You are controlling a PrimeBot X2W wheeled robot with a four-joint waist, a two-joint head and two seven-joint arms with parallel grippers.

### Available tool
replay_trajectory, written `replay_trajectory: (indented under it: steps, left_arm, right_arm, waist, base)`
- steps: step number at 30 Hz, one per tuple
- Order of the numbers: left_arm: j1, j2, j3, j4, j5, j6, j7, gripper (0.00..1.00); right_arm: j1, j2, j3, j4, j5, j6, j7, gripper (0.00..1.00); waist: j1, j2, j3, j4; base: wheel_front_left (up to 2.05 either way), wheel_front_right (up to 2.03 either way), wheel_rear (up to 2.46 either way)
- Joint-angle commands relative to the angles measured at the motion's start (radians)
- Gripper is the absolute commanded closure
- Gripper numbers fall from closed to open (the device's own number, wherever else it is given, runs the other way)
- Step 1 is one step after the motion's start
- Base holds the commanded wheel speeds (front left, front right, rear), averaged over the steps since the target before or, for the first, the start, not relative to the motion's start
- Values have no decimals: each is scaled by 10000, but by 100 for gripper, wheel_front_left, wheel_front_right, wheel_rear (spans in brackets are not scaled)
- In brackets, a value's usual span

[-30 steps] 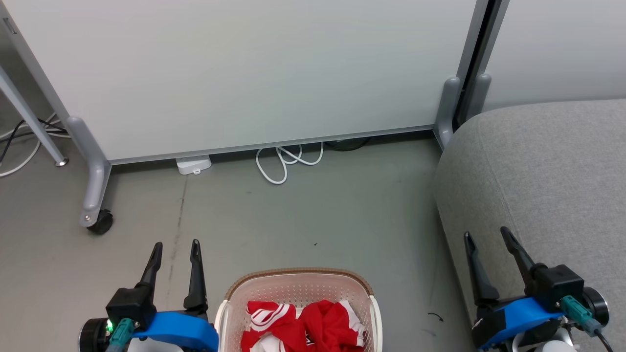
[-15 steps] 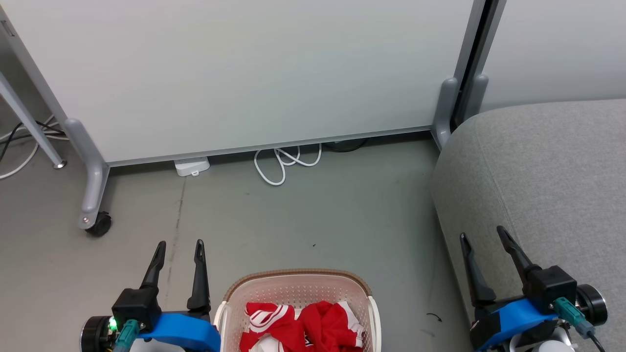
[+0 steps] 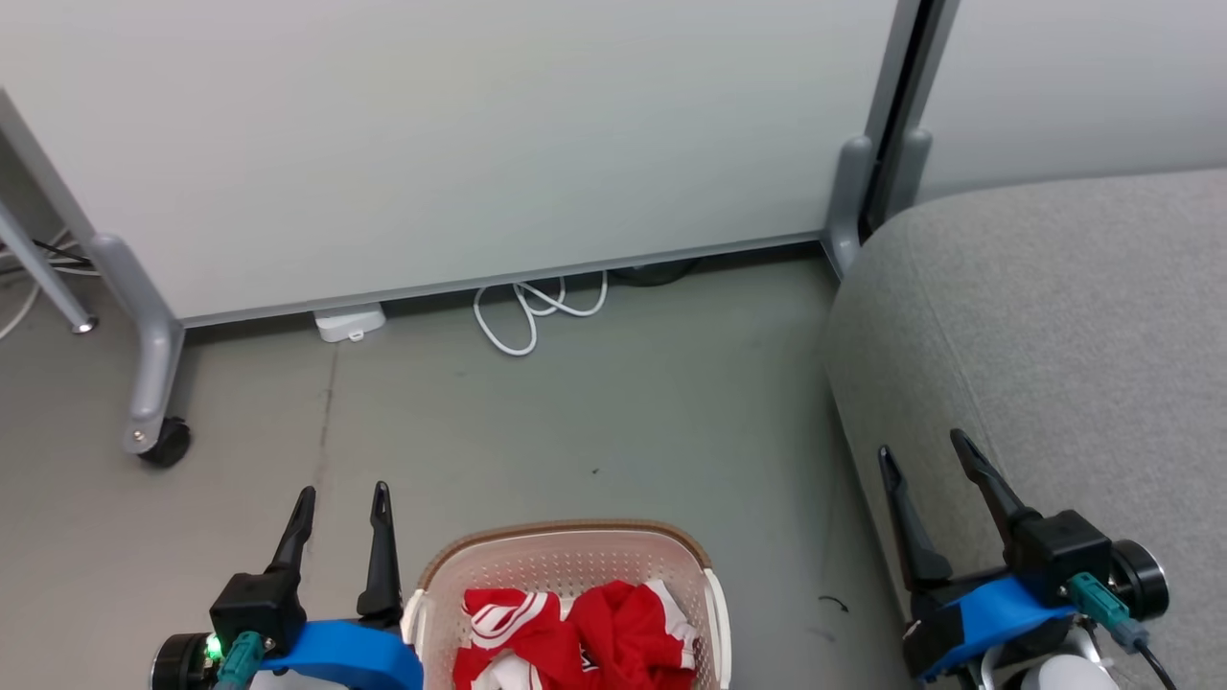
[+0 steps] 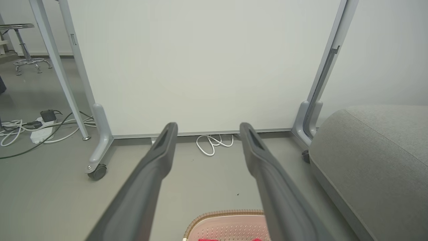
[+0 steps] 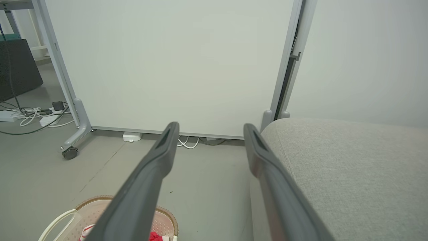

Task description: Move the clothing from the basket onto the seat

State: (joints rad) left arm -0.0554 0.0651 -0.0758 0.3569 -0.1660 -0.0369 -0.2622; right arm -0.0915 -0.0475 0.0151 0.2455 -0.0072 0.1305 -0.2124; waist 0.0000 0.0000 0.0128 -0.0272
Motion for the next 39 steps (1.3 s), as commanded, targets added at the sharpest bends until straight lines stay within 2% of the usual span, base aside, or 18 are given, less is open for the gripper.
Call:
replay_trajectory:
  steps: [1, 12, 29, 39]
  left_arm:
    - [-159, 67, 80, 94, -34, -14, -36, 0]
    - [-1093, 164, 222, 1967, -338, -82, 97, 0]
    - [-3884, 277, 43, 5528, -889, -565, 920, 0]
    - [-5089, 605, -26, 6930, -967, -449, 1313, 0]
  right_arm:
    - [-181, -54, 91, -68, 87, 5, -2, 0]
    - [-765, -47, 673, -407, 297, 5, -141, 0]
    - [-2048, -43, 839, -900, 574, 5, -424, 0]
    - [-2598, -43, 1074, -840, 1224, 5, -541, 0]
  waist:
    - [0, 0, 257, -263]
    - [0, 0, 1849, -1383]
    - [0, 0, 5288, -2291]
    - [0, 0, 6671, -2903]
  base:
    - [0, 0, 0]
    - [0, 0, 0]
    - [0, 0, 0]
    - [0, 0, 0]
